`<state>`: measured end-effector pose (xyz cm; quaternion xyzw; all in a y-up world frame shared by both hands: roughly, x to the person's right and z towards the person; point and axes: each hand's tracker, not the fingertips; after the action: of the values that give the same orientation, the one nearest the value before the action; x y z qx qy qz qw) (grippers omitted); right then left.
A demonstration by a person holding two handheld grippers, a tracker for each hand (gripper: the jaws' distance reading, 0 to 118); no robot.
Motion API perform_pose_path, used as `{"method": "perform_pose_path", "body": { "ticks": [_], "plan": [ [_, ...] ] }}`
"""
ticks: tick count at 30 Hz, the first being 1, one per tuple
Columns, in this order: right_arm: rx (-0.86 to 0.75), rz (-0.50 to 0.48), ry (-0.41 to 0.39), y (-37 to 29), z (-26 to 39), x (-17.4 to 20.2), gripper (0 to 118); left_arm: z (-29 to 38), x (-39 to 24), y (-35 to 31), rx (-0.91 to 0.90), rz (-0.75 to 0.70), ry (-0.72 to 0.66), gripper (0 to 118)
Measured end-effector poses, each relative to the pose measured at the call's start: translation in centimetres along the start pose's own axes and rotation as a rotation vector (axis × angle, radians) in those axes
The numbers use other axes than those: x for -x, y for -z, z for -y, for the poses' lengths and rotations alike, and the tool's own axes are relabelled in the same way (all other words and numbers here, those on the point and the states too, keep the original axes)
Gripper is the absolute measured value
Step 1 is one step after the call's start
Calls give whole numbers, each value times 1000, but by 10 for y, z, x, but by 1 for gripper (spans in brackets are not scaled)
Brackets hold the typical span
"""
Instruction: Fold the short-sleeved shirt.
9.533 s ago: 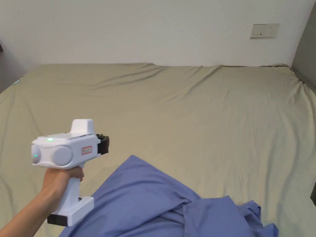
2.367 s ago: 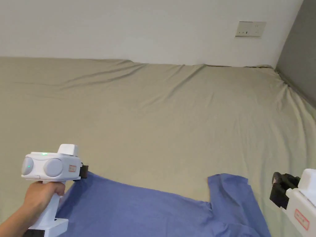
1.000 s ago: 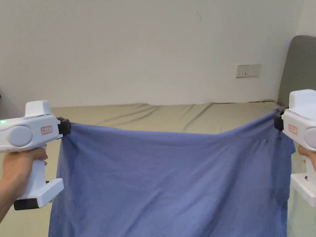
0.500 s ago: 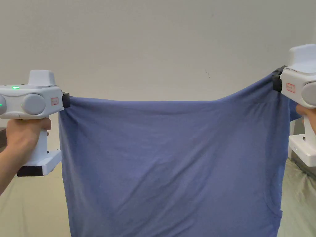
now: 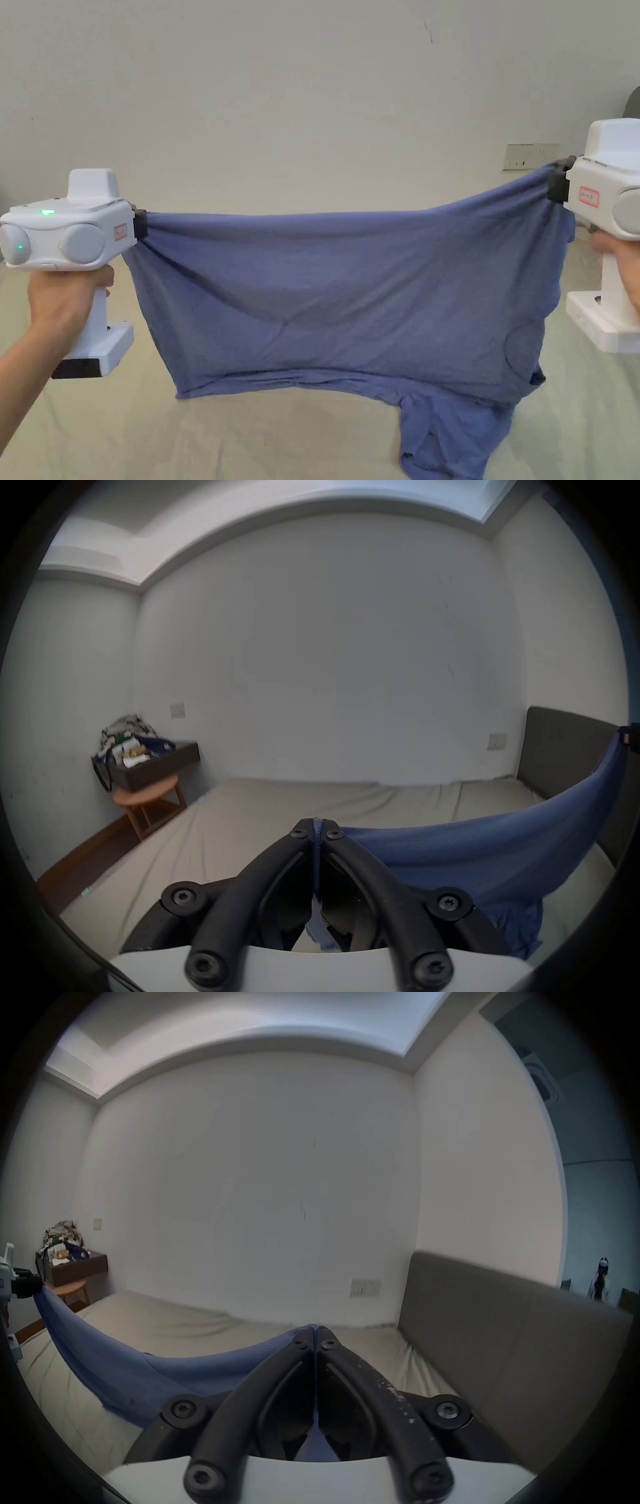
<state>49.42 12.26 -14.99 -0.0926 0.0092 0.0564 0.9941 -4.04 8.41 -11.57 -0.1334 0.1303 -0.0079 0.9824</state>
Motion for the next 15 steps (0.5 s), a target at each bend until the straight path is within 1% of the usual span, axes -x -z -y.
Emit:
{"method": "perform_pose_path", "body": {
  "ticks": [3,7,9,12,15],
  "plan": [
    [104,-9,-2,14,57,4,3,58,0,11,98,9,3,2],
    [221,-40,5,8,128,12,3,130,7,4,210,20,4,2],
    [285,-64,18,-5,162,13,3,163,15,-5,270,18,-2,2],
    [372,-99,79,-42,217,11,3,214,29,-35,354,20,-33,2],
    [414,-117,82,-86,253,7,3,249,46,-65,394,27,-44,2]
  ]
}}
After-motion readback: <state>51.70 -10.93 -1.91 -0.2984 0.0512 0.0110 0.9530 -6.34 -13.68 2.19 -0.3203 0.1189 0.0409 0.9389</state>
